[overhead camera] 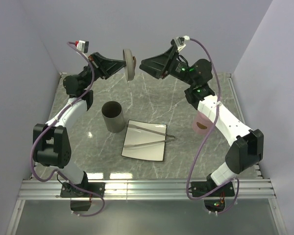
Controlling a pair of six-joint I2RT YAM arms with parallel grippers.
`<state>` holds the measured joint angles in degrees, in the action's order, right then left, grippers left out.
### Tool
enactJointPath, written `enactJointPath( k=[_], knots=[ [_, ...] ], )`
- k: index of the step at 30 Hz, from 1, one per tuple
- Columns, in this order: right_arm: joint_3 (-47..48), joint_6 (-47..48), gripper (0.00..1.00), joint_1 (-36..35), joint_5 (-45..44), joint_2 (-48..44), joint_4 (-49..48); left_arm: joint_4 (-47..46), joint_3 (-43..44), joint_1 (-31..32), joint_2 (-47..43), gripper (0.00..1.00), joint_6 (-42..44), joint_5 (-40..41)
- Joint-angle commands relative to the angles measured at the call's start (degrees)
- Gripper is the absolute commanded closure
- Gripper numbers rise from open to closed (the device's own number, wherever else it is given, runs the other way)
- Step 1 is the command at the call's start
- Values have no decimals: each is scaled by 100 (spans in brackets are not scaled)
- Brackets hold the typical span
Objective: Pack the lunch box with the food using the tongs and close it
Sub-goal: Pick up the box lid from the center of the board.
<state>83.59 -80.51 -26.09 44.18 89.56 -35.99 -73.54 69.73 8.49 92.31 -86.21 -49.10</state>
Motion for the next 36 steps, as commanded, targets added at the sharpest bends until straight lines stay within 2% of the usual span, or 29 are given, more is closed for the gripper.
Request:
enactJointPath(
  k=[1,8,13,16,17,22,25,26,27,28,29,30,31,32,33,34,36],
  knots=[
    [-45,-254,36,-151,-200,79,-251,-996,31,65,-117,100,122,76],
    [-80,-325,39,-265,-226,141,-339,-855,58,214,-143,100,324,23],
    [-132,-386,50,-300,-226,115,-505,-829,58,249,-126,100,369,-12],
    [-185,-465,63,-327,-200,97,-681,-768,84,258,-117,100,438,-29],
    [-194,-492,72,-336,-191,97,-725,-628,110,267,-126,100,543,-55],
    [-229,-597,83,-362,-147,97,-1077,-513,58,276,-187,100,659,-99],
    [-177,-571,100,-362,-138,114,-1103,-469,14,276,-222,100,702,-108],
    [-159,-545,100,-371,-121,132,-1042,-442,14,276,-240,100,755,-108],
    [-133,-501,100,-362,-121,141,-981,-303,40,258,-249,96,807,-100],
    [-72,-353,100,-362,-86,149,-911,-206,75,232,-292,88,843,-100],
    [-19,-238,100,-353,-59,158,-675,-22,110,215,-310,77,930,-108],
    [147,-54,100,-362,-24,167,-447,423,224,110,-354,61,992,-117],
    [262,461,100,-353,11,193,-131,663,268,48,-389,55,1080,-135],
    [393,771,100,-362,-15,202,638,883,304,-31,-433,51,1289,-143],
    [604,1052,100,-362,-67,228,1011,1172,365,-232,-547,37,1439,-91],
    [684,1499,100,-362,-129,237,1311,1880,392,-347,-617,35,1606,-39],
    [851,1853,100,-362,-348,272,1953,2403,366,-750,-871,34,2151,171]
  ],
)
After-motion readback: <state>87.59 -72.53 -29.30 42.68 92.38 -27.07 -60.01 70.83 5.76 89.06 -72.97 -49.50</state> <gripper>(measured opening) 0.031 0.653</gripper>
